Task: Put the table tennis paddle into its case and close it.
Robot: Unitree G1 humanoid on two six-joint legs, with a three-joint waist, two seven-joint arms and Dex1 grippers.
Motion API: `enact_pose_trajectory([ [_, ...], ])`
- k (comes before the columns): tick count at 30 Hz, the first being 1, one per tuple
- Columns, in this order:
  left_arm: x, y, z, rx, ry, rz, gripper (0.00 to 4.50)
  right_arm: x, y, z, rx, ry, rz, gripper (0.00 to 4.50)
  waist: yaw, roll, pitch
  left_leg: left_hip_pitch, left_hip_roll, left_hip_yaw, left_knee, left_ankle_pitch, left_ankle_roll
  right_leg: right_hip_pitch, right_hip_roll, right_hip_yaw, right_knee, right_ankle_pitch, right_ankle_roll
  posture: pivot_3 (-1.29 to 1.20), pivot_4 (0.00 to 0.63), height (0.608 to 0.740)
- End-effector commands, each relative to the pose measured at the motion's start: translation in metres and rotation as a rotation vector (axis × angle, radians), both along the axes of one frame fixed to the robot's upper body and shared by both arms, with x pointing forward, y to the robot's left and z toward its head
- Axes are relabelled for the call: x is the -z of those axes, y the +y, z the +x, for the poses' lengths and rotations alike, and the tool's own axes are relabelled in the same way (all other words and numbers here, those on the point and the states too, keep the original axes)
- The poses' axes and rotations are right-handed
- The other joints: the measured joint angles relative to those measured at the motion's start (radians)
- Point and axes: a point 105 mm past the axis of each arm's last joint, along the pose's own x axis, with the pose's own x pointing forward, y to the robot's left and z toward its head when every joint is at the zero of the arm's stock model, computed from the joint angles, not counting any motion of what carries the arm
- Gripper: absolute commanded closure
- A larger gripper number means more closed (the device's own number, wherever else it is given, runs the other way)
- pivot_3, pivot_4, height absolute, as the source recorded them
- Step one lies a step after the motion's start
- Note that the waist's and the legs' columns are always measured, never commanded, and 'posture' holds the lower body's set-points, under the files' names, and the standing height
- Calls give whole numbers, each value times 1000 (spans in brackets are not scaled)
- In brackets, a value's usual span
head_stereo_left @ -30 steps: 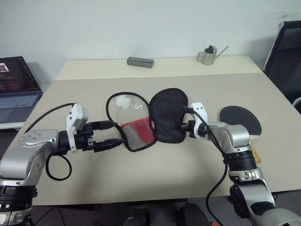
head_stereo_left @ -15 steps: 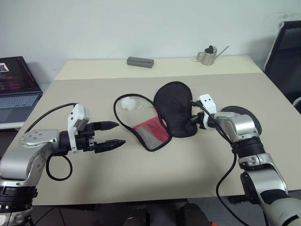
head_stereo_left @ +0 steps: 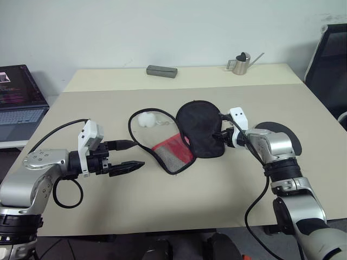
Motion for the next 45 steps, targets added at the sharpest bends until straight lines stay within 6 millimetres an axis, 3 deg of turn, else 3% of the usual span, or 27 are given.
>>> enact_pose_trajectory([
  [1, -11, 2, -1, 1, -45, 4, 206, -34, -19, 2, 70, -78, 112, 2473, 1, 0, 0, 0, 0, 0, 0, 0, 0, 0, 0, 0, 0, 0, 0, 0, 150, 740],
  [6, -14, 1, 0, 5, -50, -15, 206, -51, -33, -12, 60, -74, 272, 2473, 4, 0, 0, 0, 0, 0, 0, -1, 2, 0, 0, 0, 0, 0, 0, 0, 150, 740],
  [9, -20, 0, 1, 14, -62, -29, 206, -49, -36, -31, -10, -69, 233, 1891, 6, 0, 0, 0, 0, 0, 0, -1, 2, 0, 0, 0, 0, 0, 0, 0, 150, 740],
  [14, -27, -3, 4, 38, -74, -42, 206, -48, -53, -59, -54, -124, 62, 182, 24, 0, 0, 0, 0, 1, 0, -2, 3, 0, 0, 0, -1, 0, 0, 0, 150, 740],
  [15, -28, -6, 5, 48, -76, -50, 206, -52, -58, -62, -33, -144, 64, 37, 23, 0, 0, 0, 0, 1, 0, -2, 3, 0, 0, 0, -1, 0, 0, 0, 150, 740],
  [19, -34, -16, 7, 82, -84, -92, 206, -62, -77, -72, 49, -225, 72, 37, 27, 0, 0, 0, 0, 0, 0, -1, 3, 1, 0, -1, 0, 0, 0, 0, 150, 740],
  [24, -38, -29, 9, 129, -103, -87, 206, -37, -99, -102, 133, -190, 1, 37, 42, -1, 0, 0, 0, 0, 0, -1, 3, 1, 0, -1, -1, 0, 0, 0, 150, 740],
  [31, -48, -61, 22, 197, -154, -57, 206, -17, -145, -136, 326, -143, -53, 37, 50, -1, -1, 0, 0, 0, 2, -1, 3, 3, 0, -1, 0, 1, 1, 0, 150, 740],
  [37, -55, -77, 26, 265, -175, -50, 206, -3, -150, -154, 369, -101, -62, 37, 42, -1, -1, 1, 0, 2, 2, -1, 3, 3, 0, 0, 0, 1, 1, 0, 150, 740],
  [45, -48, -82, 32, 288, -159, -38, 206, 21, -139, -150, 380, -74, -77, 37, 45, -1, -1, 1, 1, 1, 2, -1, 3, 3, 1, 0, 0, 1, 1, 0, 150, 740],
])
